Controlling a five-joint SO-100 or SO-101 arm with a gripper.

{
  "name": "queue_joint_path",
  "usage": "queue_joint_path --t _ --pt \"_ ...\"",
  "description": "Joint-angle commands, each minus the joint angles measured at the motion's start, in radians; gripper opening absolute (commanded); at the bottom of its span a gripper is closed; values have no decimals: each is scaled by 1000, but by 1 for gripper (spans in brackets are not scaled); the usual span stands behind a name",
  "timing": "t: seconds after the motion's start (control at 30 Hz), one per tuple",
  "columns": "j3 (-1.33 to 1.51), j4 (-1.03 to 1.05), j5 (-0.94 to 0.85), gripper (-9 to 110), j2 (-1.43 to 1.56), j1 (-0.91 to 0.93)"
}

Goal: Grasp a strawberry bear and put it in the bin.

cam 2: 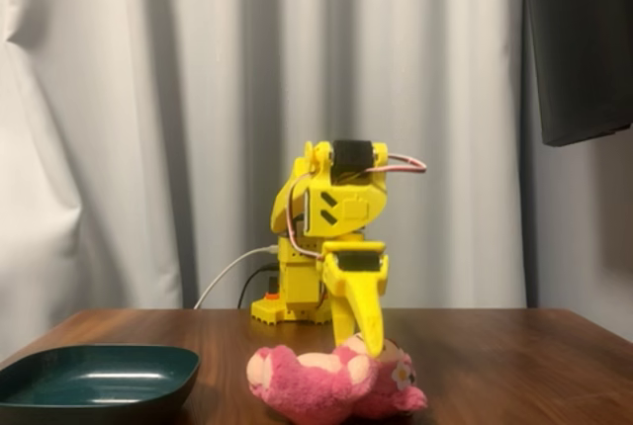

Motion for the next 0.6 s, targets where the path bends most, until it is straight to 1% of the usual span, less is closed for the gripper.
queue_joint_path --t 0.0,0.43,0.57 --pt "-81 15 15 52 -5 -29" --pt "-94 35 21 51 -38 -69" --pt "-178 72 25 48 -87 -80"
